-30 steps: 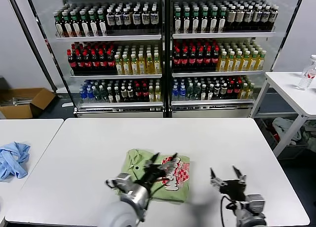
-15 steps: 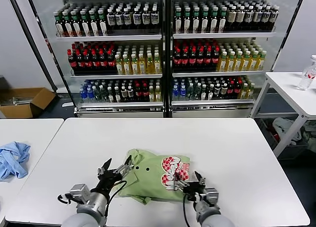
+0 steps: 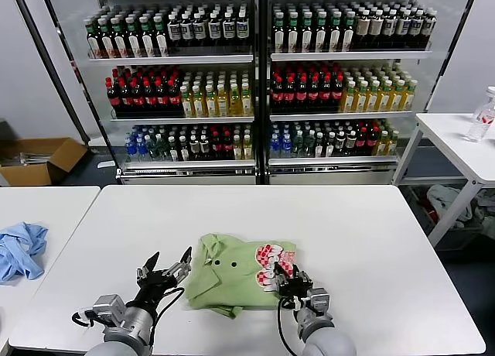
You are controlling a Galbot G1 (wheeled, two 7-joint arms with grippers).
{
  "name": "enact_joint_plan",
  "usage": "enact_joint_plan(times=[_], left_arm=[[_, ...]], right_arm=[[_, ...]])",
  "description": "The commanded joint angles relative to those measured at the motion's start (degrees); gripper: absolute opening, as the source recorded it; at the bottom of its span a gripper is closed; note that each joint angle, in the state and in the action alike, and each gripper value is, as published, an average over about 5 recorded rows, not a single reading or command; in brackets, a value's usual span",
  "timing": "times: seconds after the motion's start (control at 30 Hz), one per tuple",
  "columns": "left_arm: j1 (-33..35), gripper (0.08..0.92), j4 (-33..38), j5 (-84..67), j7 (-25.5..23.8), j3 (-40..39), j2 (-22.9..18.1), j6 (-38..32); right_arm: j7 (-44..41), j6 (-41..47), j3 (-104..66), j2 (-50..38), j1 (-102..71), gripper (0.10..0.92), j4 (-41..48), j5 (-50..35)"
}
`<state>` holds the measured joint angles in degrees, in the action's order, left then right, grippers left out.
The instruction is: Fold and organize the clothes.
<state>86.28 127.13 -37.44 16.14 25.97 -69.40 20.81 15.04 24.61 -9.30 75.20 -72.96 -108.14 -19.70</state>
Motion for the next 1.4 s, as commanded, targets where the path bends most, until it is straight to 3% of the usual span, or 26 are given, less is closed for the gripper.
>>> enact_joint_plan(times=[0.03, 0.3, 0.43, 0.73, 1.0, 1.2, 1.4], left_arm=[[1.29, 0.823, 0.82, 0.06, 0.12, 1.37, 0.66, -0.24], [1.63, 0.823, 1.47, 0.47, 0.09, 0.67, 0.58, -0.12], [1.89, 0.823, 1.88, 1.28, 0.03, 0.13, 0.28, -0.09], [2.68, 0.823, 3.00, 3.70, -0.31, -0.88, -0.72, -0.12], [4.36, 0.823, 5.49, 6.76, -1.16, -0.96, -1.42, -0.42], [5.30, 0.823, 6.81, 7.04, -1.20, -0.33, -1.50, -0.41], [5.79, 0.823, 7.41, 7.19, -1.26, -0.18, -1.41, -0.35]], right_arm=[[-3.14, -0.34, -5.23, -6.73, 2.48, 0.369, 1.34, 3.93], [-9.24, -0.92, -11.66, -13.65, 3.75, 0.157, 3.15, 6.10], [-10.35, -3.22, -13.47, -15.14, 4.37, 0.146, 4.04, 6.23], [-5.59, -7.89, -16.42, -13.42, 0.19, 0.369, 0.29, 6.20], [-6.79, -10.52, -22.99, -10.97, -14.97, 0.586, -13.87, 5.36], [-8.14, -12.60, -25.13, -8.87, -22.92, 0.757, -18.32, 5.48], [-7.83, -15.11, -25.69, -7.89, -25.39, 0.821, -19.40, 5.42]])
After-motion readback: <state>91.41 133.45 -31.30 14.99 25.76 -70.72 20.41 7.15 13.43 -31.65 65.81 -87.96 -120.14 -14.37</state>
